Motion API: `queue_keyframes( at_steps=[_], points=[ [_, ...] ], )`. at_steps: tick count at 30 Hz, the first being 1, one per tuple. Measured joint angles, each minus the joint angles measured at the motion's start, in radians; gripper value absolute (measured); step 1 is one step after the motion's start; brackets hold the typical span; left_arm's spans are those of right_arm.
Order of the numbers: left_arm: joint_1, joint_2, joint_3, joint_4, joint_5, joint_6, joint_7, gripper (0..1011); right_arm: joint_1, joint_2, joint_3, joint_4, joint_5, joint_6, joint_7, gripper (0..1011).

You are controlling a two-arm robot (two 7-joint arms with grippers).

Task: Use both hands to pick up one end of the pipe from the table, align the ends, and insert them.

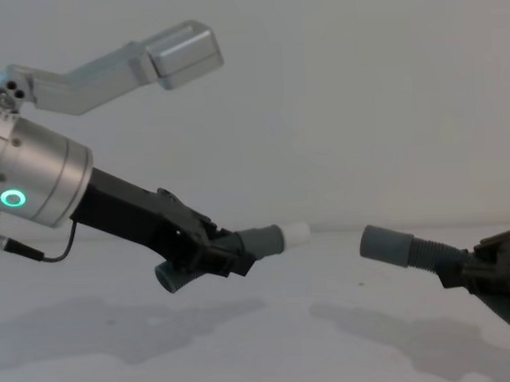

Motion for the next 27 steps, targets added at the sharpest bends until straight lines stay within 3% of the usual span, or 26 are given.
queue_keyframes(
  at_steps=[12, 15, 16, 27],
  points=[
    [-0.045, 0.041, 0.026, 0.049, -0.054, -0.126, -0.181, 343, 0.042, 0.083, -0.03, 0.055, 0.025, -0.174, 0.183, 145],
    [-0.06, 0.049, 0.037, 0.06, -0.063, -0.142, -0.225, 343, 0.052, 0.095, -0.035, 0.067, 0.032, -0.206, 0.215, 144],
    [-0.069, 0.055, 0.045, 0.067, -0.067, -0.149, -0.255, 343, 0.061, 0.107, -0.04, 0.081, 0.041, -0.247, 0.254, 144],
    [-0.113, 0.081, 0.091, 0.093, -0.084, -0.161, -0.377, 343, 0.085, 0.137, -0.052, 0.113, 0.06, -0.349, 0.336, 145]
  ],
)
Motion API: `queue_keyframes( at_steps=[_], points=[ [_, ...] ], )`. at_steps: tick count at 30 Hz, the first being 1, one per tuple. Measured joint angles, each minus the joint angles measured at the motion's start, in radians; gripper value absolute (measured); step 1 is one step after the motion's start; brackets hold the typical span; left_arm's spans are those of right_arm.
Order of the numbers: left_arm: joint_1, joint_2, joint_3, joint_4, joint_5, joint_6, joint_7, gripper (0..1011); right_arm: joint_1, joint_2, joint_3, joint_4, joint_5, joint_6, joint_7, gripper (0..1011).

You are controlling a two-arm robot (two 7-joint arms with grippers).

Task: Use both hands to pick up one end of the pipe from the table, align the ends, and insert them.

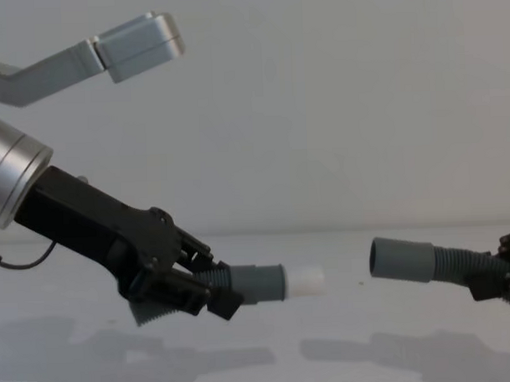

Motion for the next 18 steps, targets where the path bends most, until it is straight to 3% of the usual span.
queue_keyframes(
  at_steps=[18],
  points=[
    [-0.036, 0.009, 0.035, 0.018, -0.022, -0.012, -0.08, 345, 0.008, 0.034, -0.045, -0.001, -0.059, -0.08, 0.016, 144]
  ],
)
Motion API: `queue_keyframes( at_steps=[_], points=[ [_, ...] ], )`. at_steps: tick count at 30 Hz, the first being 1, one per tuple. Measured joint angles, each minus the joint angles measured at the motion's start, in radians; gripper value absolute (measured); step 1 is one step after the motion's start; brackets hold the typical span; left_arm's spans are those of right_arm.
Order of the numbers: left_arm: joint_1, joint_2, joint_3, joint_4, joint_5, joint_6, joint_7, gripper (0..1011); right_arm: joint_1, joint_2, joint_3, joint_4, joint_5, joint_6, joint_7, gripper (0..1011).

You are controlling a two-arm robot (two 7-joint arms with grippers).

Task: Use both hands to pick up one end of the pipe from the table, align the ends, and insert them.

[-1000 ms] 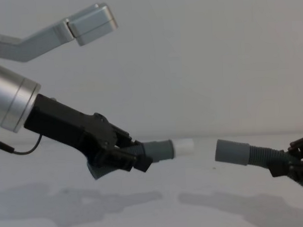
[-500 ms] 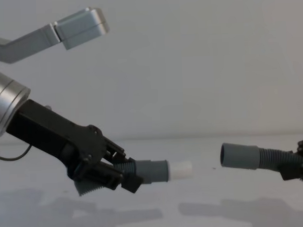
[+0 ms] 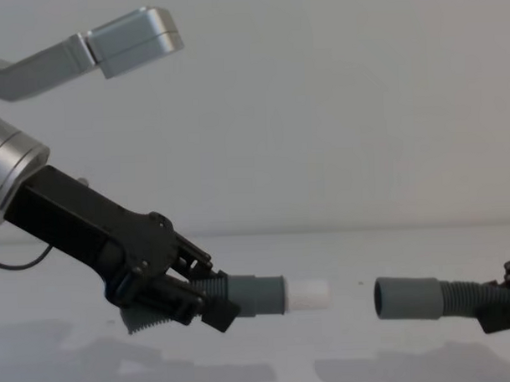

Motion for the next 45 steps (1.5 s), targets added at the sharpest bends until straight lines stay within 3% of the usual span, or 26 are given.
queue_keyframes(
  at_steps=[22, 45],
  points=[
    [-0.029, -0.013, 0.031, 0.018, -0.027, -0.01, -0.045, 345, 0.007, 0.002, -0.022, -0.002, -0.012, -0.006, -0.026, 144],
    [-0.056, -0.029, 0.051, 0.045, -0.033, -0.001, -0.03, 343, 0.024, 0.019, -0.041, -0.007, -0.005, -0.002, -0.028, 144]
  ],
)
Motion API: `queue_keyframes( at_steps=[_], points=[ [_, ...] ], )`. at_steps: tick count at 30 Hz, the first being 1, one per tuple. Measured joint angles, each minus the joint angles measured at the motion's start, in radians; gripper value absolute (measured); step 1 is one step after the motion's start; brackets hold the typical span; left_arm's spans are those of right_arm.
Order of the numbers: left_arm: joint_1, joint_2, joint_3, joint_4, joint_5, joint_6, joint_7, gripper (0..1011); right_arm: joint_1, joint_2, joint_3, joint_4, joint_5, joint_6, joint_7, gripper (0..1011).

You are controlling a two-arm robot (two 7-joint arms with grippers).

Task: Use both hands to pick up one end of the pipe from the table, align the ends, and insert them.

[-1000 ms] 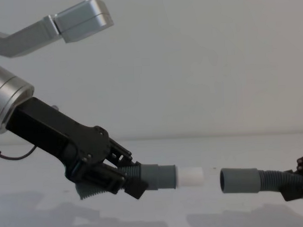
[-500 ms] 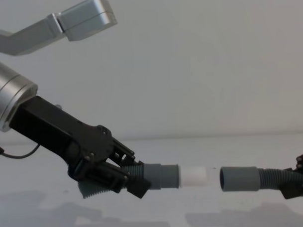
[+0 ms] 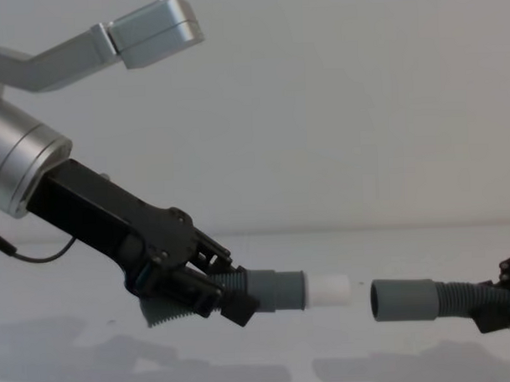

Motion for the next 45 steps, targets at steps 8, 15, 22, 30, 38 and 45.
queue_keyframes(
  at_steps=[8, 15, 22, 30, 38, 45],
  points=[
    [-0.011, -0.013, 0.01, 0.016, -0.001, -0.002, 0.003, 343, 0.007, 0.005, -0.006, -0.003, 0.004, 0.01, -0.001, 144],
    [-0.016, -0.019, 0.017, 0.023, -0.002, -0.004, 0.009, 343, 0.011, 0.011, -0.011, -0.008, 0.011, 0.02, -0.001, 144],
    [-0.019, -0.022, 0.023, 0.025, -0.004, -0.005, 0.019, 343, 0.012, 0.017, -0.015, -0.016, 0.018, 0.029, 0.0, 144],
    [-0.021, -0.023, 0.029, 0.026, -0.006, -0.004, 0.03, 345, 0.013, 0.024, -0.018, -0.027, 0.028, 0.039, 0.001, 145],
    [-0.023, -0.023, 0.034, 0.027, -0.011, -0.004, 0.038, 343, 0.012, 0.029, -0.02, -0.037, 0.041, 0.055, -0.004, 144],
    [-0.025, -0.023, 0.04, 0.029, -0.015, -0.004, 0.046, 345, 0.014, 0.028, -0.021, -0.044, 0.062, 0.079, -0.012, 144]
  ],
)
